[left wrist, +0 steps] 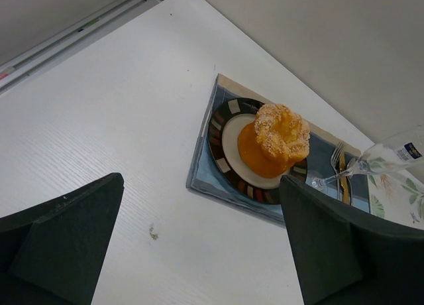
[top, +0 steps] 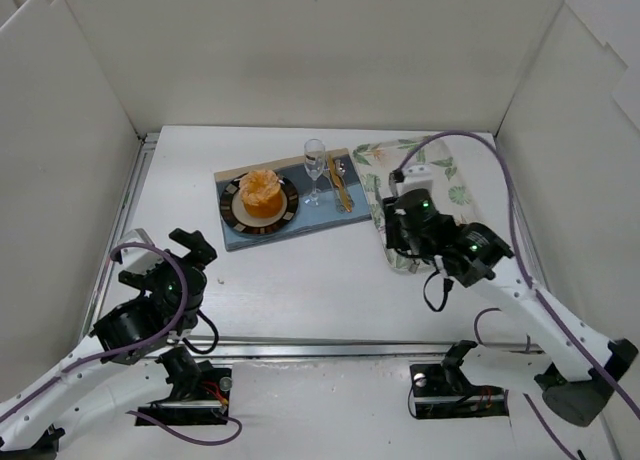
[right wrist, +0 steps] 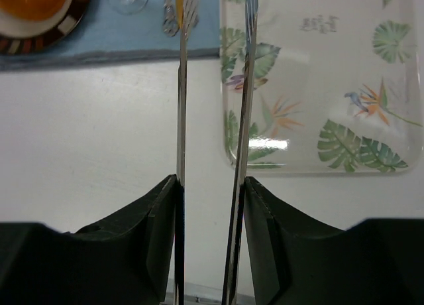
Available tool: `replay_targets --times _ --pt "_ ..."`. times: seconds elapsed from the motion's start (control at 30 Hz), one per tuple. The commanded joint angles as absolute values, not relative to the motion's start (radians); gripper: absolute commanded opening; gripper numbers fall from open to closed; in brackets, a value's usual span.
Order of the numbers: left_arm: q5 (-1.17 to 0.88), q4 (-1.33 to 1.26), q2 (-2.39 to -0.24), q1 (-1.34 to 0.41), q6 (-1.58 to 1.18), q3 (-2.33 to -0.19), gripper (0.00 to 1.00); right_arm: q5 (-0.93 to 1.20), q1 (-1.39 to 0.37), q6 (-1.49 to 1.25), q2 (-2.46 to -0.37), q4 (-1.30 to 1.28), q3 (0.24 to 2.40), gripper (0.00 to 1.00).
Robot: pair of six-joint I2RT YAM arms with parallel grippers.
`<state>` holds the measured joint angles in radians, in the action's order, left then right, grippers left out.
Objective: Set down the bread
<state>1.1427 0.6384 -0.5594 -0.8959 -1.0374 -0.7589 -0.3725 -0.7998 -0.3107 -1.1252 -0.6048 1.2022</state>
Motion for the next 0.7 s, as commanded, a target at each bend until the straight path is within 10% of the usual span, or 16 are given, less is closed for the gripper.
replay_targets --times 0.0,0.67 --pt "1.170 0.594 -0.563 -0.900 -1.031 -0.773 1.00 -0.309 -0.682 -0.324 -1.100 -0.569 1.192 0.38" --pt "1.160 0.541 -0.575 -0.900 -0.980 -0.767 1.00 -0.129 -0.754 -0.397 -1.028 -0.232 0.772 0.39"
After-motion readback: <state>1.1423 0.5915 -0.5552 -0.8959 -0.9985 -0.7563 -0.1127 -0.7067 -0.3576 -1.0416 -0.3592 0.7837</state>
